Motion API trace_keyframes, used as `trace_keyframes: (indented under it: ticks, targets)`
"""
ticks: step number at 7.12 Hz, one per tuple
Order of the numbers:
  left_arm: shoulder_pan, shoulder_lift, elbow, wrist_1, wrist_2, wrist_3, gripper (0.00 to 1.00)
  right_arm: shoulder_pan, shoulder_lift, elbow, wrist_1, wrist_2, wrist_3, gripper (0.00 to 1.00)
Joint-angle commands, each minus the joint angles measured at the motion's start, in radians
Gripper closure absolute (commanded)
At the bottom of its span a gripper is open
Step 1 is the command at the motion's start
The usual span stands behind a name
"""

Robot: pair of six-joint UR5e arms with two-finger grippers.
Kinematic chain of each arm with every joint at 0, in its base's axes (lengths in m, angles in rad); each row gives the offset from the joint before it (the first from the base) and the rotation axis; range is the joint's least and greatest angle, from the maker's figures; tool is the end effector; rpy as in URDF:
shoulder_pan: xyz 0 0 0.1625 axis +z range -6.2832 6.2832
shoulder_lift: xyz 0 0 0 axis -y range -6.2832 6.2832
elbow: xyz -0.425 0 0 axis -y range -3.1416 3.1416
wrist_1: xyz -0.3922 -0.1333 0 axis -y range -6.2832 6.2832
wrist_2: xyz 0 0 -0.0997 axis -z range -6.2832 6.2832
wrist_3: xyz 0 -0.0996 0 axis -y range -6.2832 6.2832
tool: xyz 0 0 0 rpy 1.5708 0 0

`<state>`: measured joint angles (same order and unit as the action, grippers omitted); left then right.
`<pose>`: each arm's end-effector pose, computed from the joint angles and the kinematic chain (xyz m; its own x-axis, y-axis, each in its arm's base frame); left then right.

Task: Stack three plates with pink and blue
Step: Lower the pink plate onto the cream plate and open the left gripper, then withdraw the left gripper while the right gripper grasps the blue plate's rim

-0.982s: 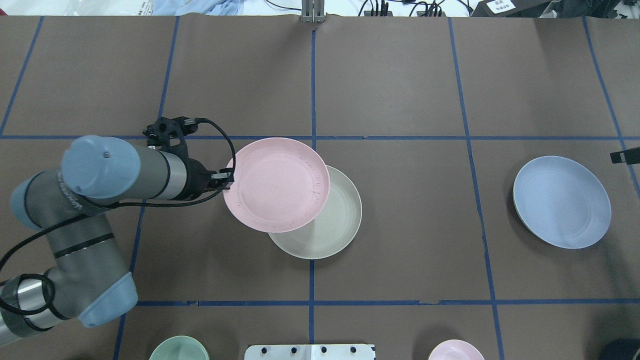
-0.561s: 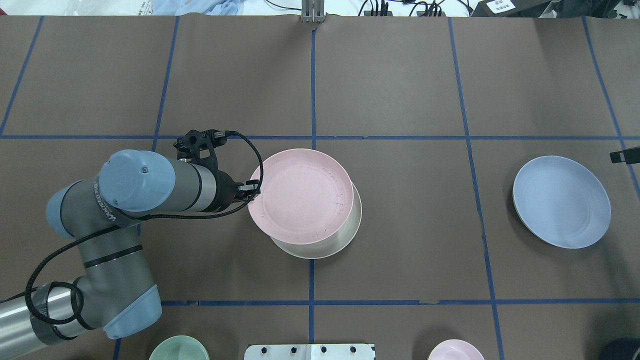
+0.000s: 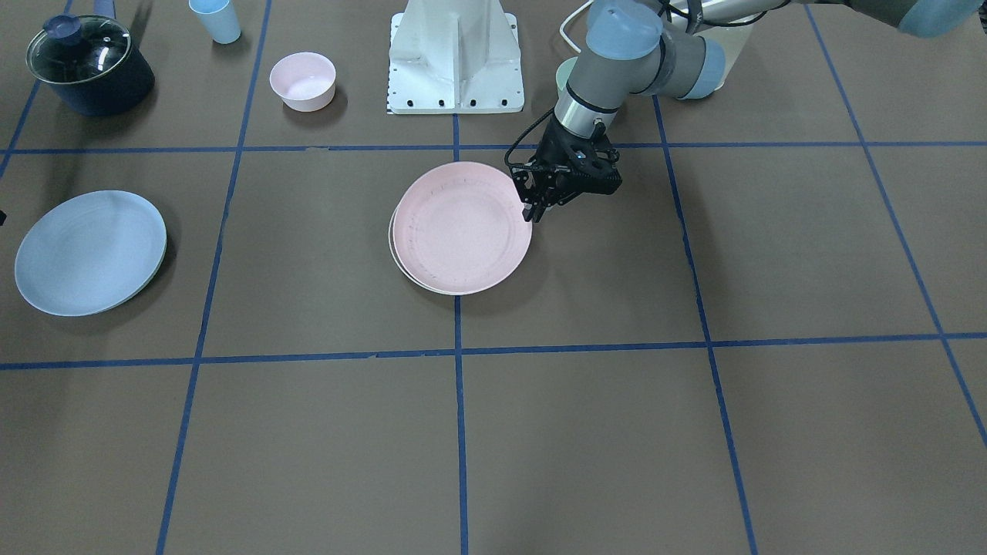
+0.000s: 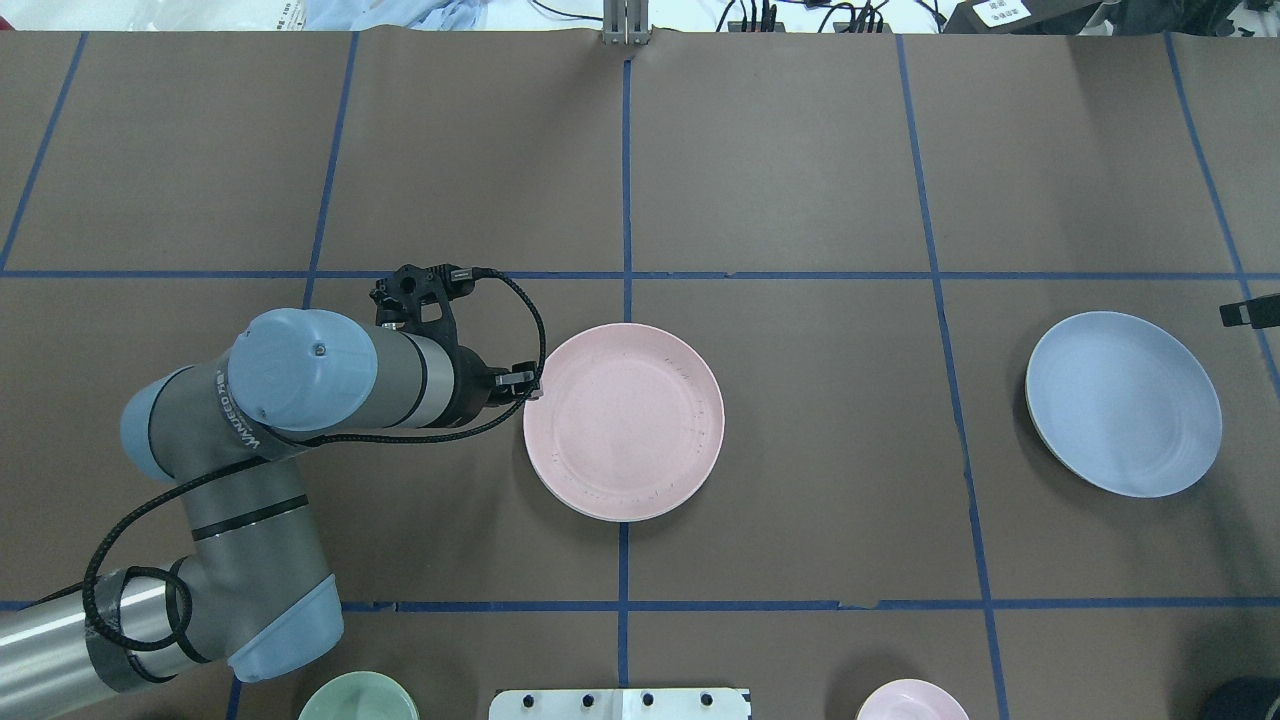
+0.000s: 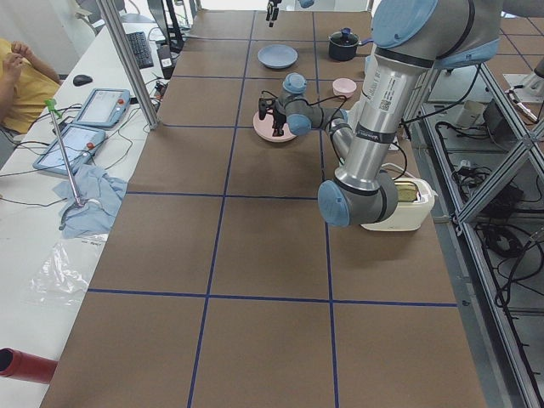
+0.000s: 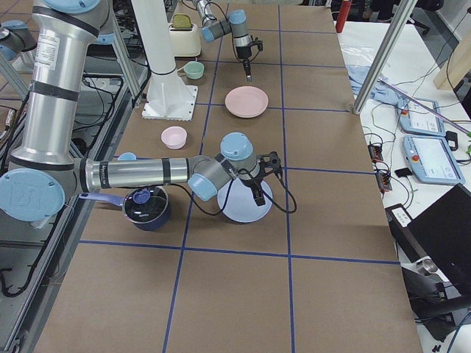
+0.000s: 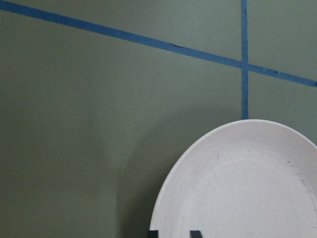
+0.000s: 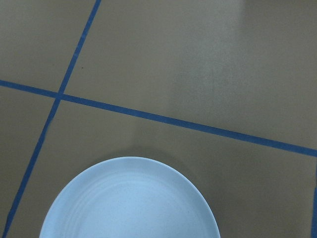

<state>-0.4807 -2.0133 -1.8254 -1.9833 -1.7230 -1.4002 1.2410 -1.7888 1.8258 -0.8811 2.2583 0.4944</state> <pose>0.4908 -0.3893 0.2493 0.4460 -0.0433 -0.8940 0.2648 0.9605 0.0855 -0.0715 -0.4254 0.5542 0.6383 -0.2359 0.7328 -0.0691 0.9305 0.3598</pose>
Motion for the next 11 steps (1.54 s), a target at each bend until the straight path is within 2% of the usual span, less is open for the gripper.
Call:
trace_keyframes:
  ticks: [1,2,3,4,5,6,7,9,11]
  targets:
    - [-0.100,0.075,-0.058,0.011,-0.062,0.242,0.00,-0.015,-0.003,-0.006,-0.002,-0.008,0.039,0.00]
    - [-0.192,0.184,-0.131,0.009,-0.161,0.408,0.00,-0.067,-0.010,-0.006,-0.001,-0.070,0.102,0.00]
    - [-0.235,0.314,-0.215,0.001,-0.203,0.500,0.00,-0.157,-0.032,-0.011,0.026,-0.176,0.174,0.00]
    - [-0.237,0.344,-0.247,0.001,-0.202,0.498,0.00,-0.194,-0.073,-0.048,0.177,-0.193,0.267,0.04]
    - [-0.236,0.341,-0.247,0.000,-0.201,0.494,0.00,-0.215,-0.093,-0.124,0.338,-0.195,0.336,0.07]
    - [-0.236,0.341,-0.245,0.000,-0.201,0.492,0.00,-0.219,-0.096,-0.191,0.419,-0.195,0.342,0.11]
    - [-0.236,0.340,-0.245,0.000,-0.201,0.472,0.00,-0.221,-0.096,-0.251,0.454,-0.195,0.357,0.17]
    - [-0.231,0.332,-0.245,0.000,-0.199,0.444,0.00,-0.233,-0.081,-0.292,0.475,-0.203,0.411,0.29]
    - [-0.231,0.332,-0.242,0.000,-0.199,0.444,0.00,-0.247,-0.080,-0.307,0.473,-0.209,0.411,0.47]
